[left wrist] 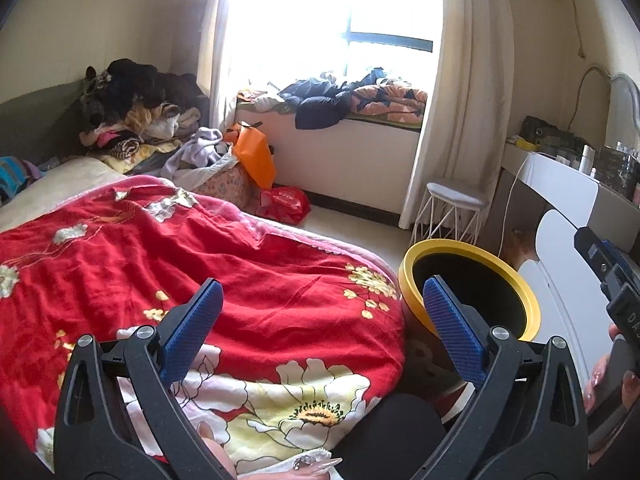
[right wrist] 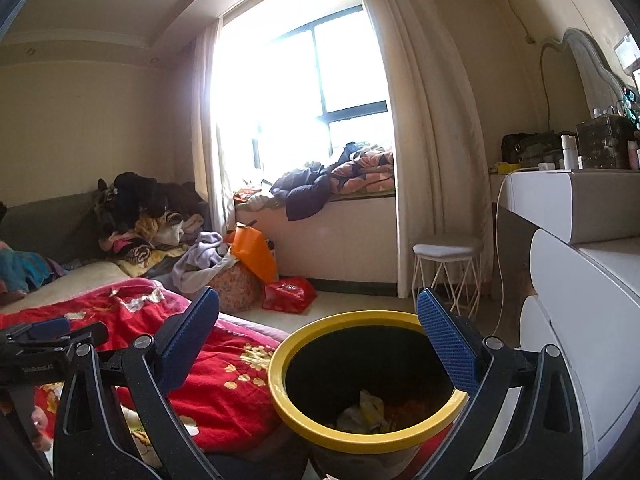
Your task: Collect trash
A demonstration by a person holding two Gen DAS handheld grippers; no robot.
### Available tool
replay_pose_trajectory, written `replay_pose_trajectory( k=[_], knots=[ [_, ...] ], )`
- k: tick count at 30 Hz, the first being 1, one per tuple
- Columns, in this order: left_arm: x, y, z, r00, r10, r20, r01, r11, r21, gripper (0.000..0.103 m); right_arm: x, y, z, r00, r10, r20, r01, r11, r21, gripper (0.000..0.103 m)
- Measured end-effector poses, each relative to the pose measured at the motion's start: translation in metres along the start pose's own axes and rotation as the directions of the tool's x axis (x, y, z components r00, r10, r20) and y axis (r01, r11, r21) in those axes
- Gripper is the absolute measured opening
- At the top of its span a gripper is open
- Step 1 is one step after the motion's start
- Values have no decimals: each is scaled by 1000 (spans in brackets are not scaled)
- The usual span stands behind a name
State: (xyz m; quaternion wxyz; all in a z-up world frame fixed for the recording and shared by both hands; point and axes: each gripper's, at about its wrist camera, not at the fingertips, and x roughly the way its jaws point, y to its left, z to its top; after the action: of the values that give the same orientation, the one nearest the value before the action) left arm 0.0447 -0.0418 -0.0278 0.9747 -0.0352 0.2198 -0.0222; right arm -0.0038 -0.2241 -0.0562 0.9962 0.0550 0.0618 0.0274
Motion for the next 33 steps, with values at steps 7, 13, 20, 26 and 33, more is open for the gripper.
replay_pose_trajectory(
  k=[7, 13, 20, 26, 33],
  knots=[
    [0, 0, 0, 1000, -8, -6, 8, 1000, -4, 92, 3, 0, -3, 1000, 8, -15, -8, 1000, 4, 97],
    [-1, 0, -1, 1000, -13, -2, 13, 1000, -2, 92, 6, -2, -3, 1000, 5, -15, -5, 1000, 14, 97],
    [-2, -2, -1, 1000, -14, -5, 14, 1000, 0, 92, 4, -2, -7, 1000, -2, -12, 2, 1000, 21, 97],
    [-2, -2, -1, 1000, -14, -5, 14, 1000, -1, 92, 4, -2, -6, 1000, -2, -10, 2, 1000, 21, 97],
    [-2, -2, -1, 1000, -14, -5, 14, 1000, -1, 92, 3, -4, -7, 1000, -4, -5, 4, 1000, 24, 97]
  ],
)
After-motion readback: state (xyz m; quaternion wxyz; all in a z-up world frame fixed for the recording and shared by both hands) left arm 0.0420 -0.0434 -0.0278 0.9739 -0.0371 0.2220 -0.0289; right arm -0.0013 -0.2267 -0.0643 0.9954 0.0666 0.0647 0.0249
